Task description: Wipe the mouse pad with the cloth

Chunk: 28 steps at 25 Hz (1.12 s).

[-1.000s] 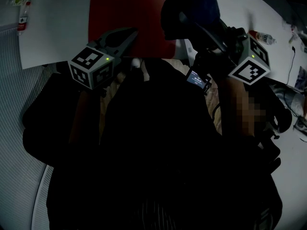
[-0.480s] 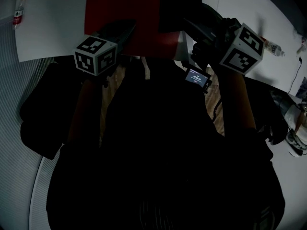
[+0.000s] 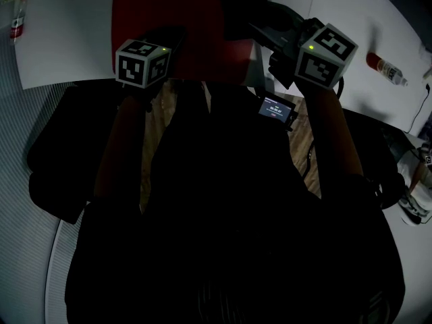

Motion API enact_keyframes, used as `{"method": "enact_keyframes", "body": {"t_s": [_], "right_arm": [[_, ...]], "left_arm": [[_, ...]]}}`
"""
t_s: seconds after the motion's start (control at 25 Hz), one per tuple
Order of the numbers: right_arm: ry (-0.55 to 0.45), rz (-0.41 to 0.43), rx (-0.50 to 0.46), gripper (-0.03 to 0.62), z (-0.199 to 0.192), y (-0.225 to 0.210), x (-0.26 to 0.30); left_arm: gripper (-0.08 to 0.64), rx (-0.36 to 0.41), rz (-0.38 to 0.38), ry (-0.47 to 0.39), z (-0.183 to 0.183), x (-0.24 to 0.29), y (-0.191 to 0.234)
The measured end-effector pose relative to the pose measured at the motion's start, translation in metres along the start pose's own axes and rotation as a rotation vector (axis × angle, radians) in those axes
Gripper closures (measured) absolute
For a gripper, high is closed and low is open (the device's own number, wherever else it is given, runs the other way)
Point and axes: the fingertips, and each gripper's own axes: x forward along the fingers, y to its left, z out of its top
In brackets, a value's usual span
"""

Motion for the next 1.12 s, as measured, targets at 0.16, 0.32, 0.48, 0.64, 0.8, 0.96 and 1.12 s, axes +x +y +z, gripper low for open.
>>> {"method": "enact_keyframes", "body": {"t_s": [0.16,0.32,0.48,0.64,0.8,0.96,1.12], "right_arm": [[0.102,-0.059,-0.029,0.523,-0.036,-0.027,0.004],[0.204,-0.104,-0.049,0.523,-0.067,-0.051,0.011],[0.277,-0.123,-0.045,0.523,-0.09,-0.072,0.02],[0.3,-0.144,-0.004,0.523,-0.104,-0.086,0.032],[0.452,-0.226,-0.165,0.522,-0.125,-0.107,0.038],[0.664,-0.277,-0.359,0.522,-0.147,-0.123,0.036],[0.781,-0.298,-0.481,0.523,-0.17,-0.135,0.043]], "left_arm": [[0.552,-0.013,0.02,0.054,-0.017,0.015,0.007],[0.552,-0.006,0.034,0.103,-0.029,0.02,0.016],[0.552,-0.067,0.056,0.125,-0.044,0.02,0.028],[0.552,-0.109,0.079,0.11,-0.051,0.022,0.043],[0.552,-0.064,0.093,0.162,-0.063,0.034,0.049],[0.552,-0.036,0.105,0.206,-0.07,0.037,0.05],[0.552,0.002,0.126,0.205,-0.07,0.038,0.054]]}}
